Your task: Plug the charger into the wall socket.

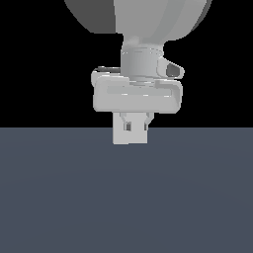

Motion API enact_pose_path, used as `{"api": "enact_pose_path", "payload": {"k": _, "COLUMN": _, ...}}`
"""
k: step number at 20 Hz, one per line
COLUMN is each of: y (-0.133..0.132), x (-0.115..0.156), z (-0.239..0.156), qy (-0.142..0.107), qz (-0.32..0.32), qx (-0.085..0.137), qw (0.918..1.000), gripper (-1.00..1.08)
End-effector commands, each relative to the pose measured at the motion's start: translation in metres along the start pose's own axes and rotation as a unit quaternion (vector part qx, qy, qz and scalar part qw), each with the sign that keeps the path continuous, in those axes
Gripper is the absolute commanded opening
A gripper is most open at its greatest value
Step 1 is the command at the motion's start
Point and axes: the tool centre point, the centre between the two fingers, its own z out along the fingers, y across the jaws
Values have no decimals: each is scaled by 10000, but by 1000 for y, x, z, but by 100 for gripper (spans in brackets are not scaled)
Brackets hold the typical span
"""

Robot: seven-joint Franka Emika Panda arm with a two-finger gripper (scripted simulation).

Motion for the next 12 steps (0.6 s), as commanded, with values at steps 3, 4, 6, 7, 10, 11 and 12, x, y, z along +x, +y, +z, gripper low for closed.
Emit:
{"api": "enact_pose_path", "payload": {"k": 3, "y": 0, "x": 16, "z": 5, "qy": 2, "qz": -1, "qx": 0, "qw": 10000, "gripper": -100}}
{"api": "enact_pose_path", "payload": {"k": 4, "y": 0, "x": 20, "z": 6, "qy": 2, "qz": -1, "qx": 0, "qw": 10000, "gripper": -100}}
{"api": "enact_pose_path", "payload": {"k": 6, "y": 0, "x": 25, "z": 8, "qy": 2, "qz": -1, "qx": 0, "qw": 10000, "gripper": -100}}
{"api": "enact_pose_path", "payload": {"k": 7, "y": 0, "x": 28, "z": 9, "qy": 2, "qz": -1, "qx": 0, "qw": 10000, "gripper": -100}}
{"api": "enact_pose_path", "payload": {"k": 10, "y": 0, "x": 33, "z": 11, "qy": 2, "qz": -1, "qx": 0, "qw": 10000, "gripper": -100}}
{"api": "enact_pose_path", "payload": {"k": 11, "y": 0, "x": 34, "z": 11, "qy": 2, "qz": -1, "qx": 0, "qw": 10000, "gripper": -100}}
{"api": "enact_pose_path", "payload": {"k": 12, "y": 0, "x": 34, "z": 11, "qy": 2, "qz": -1, "qx": 0, "qw": 10000, "gripper": -100}}
